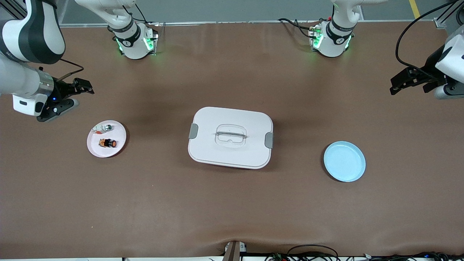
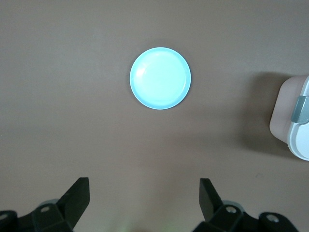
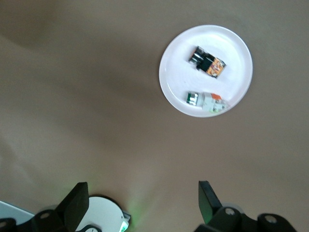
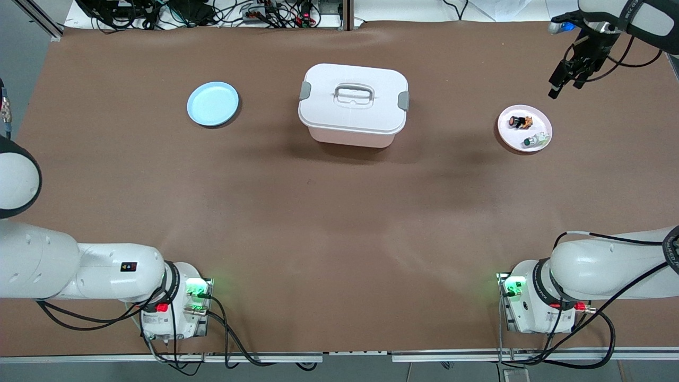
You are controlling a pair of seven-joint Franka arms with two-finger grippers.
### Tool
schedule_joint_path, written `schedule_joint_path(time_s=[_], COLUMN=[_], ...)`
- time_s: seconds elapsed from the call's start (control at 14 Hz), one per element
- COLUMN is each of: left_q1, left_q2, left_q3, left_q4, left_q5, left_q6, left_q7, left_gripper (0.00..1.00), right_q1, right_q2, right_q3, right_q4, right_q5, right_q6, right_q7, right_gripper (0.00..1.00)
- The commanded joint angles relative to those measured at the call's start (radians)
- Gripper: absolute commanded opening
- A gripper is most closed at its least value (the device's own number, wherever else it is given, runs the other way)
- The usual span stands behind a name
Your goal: Transfer orange switch to right arm and place
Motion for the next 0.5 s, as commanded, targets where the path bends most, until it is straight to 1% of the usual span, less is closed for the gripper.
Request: schedule_joint_path(time_s=[0.0, 0.29, 0.43], left_q1=[0.009, 0.010, 0.009], left_q2=[-0.017, -0.012, -0.012], left_q3=[0.001, 0.001, 0.000], left_q4=[0.012, 0.018, 0.018], left_q5=[-0.013, -0.008, -0.007], left_q6=[-0.024, -0.024, -0.024], left_q7=[0.019, 0.020, 0.017], left_gripper=[1.00, 1.00, 1.00], right_q1=[0.023, 0.025, 0.023], right_q2=[0.006, 0.018, 0.026], right_q3=[-0.004, -0.004, -0.004], right_q4=[0.063, 0.164, 0.192], right_q5=[-0.054, -0.073, -0.096], right_q6=[-0.050, -0.069, -0.071], right_q7=[0.101, 0.108, 0.097], right_gripper=[1.00, 1.00, 1.00])
